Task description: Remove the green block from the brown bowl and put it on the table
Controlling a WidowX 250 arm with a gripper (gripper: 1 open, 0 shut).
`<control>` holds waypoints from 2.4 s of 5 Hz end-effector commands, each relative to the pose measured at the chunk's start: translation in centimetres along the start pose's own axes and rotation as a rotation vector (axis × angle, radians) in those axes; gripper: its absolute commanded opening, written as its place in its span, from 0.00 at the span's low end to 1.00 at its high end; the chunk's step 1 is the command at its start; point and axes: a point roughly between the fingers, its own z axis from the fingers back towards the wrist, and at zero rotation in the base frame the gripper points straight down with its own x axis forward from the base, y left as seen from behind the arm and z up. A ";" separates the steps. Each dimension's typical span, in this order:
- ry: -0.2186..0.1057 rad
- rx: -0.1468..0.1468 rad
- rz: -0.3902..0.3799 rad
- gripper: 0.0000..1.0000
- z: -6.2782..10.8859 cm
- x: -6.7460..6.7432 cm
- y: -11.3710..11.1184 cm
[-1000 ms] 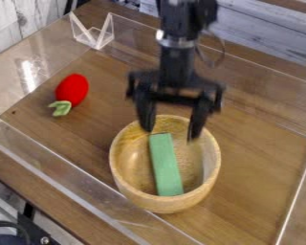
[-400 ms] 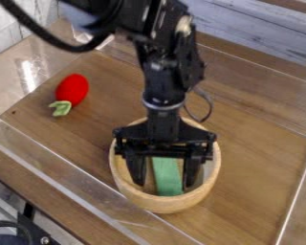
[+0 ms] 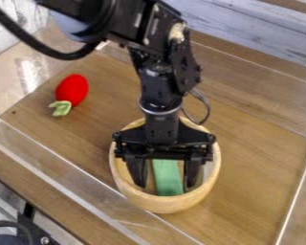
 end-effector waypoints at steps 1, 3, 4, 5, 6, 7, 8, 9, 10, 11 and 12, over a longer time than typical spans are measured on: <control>-0.041 -0.029 -0.002 1.00 1.0 0.2 -0.5; -0.060 -0.034 -0.005 1.00 1.2 0.0 -0.7; -0.067 -0.034 -0.010 1.00 1.2 0.0 -0.8; -0.073 -0.033 -0.016 1.00 1.4 -0.1 -0.9; -0.078 -0.031 -0.030 1.00 1.5 -0.2 -0.9; -0.082 -0.029 -0.038 1.00 1.5 -0.2 -0.9; -0.088 -0.028 -0.038 1.00 1.5 -0.2 -0.8; -0.094 -0.028 -0.034 1.00 1.5 -0.2 -0.8; -0.099 -0.025 -0.030 1.00 1.5 -0.2 -0.9; -0.103 -0.022 -0.027 1.00 1.4 -0.2 -0.9; -0.106 -0.019 -0.028 1.00 1.4 -0.2 -0.9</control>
